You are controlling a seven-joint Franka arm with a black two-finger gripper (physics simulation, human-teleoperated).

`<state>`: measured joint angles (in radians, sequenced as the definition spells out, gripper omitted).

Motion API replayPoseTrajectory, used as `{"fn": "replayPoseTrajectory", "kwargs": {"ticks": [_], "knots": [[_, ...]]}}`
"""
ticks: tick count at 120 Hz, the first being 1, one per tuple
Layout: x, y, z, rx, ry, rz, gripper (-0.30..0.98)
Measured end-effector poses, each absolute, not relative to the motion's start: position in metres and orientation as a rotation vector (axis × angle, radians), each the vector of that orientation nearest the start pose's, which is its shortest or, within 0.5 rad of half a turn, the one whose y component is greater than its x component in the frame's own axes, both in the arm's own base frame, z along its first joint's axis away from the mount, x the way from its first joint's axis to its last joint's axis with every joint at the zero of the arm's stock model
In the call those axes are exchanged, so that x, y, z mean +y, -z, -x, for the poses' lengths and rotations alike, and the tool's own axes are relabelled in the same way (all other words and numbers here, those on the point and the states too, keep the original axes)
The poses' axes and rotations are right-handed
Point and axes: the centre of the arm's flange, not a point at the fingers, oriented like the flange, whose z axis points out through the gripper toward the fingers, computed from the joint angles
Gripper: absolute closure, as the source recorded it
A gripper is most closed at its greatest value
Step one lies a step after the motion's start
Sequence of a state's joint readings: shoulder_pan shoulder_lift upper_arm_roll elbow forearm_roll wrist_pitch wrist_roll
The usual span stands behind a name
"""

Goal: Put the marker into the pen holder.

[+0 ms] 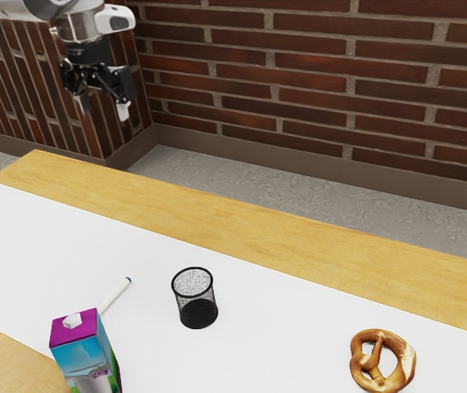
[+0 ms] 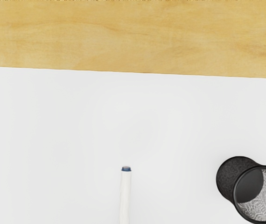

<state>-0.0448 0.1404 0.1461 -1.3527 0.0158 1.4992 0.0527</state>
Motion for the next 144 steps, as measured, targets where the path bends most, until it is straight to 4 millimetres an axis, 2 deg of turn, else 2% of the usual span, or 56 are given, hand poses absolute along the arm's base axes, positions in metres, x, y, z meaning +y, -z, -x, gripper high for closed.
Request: {"fn": "replayPoseTrajectory", "kwargs": {"ticks": [25, 31, 44, 50, 66, 84, 93, 110, 130, 144], "knots": [[0.058, -0.644, -0.586, -0.074, 0.016, 3.104, 0.0], [0.064, -0.617, -0.581, -0.083, -0.033, 3.109, 0.0], [0.075, -0.523, -0.566, -0.102, -0.163, 3.12, 0.0], [0.077, -0.489, -0.563, -0.107, -0.199, 3.12, 0.0], [0.073, -0.426, -0.56, -0.089, -0.201, 3.115, 0.0], [0.076, -0.374, -0.561, -0.087, -0.196, 3.103, 0.0], [0.076, -0.348, -0.552, -0.071, -0.2, 3.091, 0.0], [0.07, -0.323, -0.525, -0.012, -0.182, 3.081, 0.0], [0.068, -0.287, -0.52, 0.028, -0.135, 3.07, 0.0], [0.067, -0.271, -0.513, 0.044, -0.106, 3.069, 0.0]]}}
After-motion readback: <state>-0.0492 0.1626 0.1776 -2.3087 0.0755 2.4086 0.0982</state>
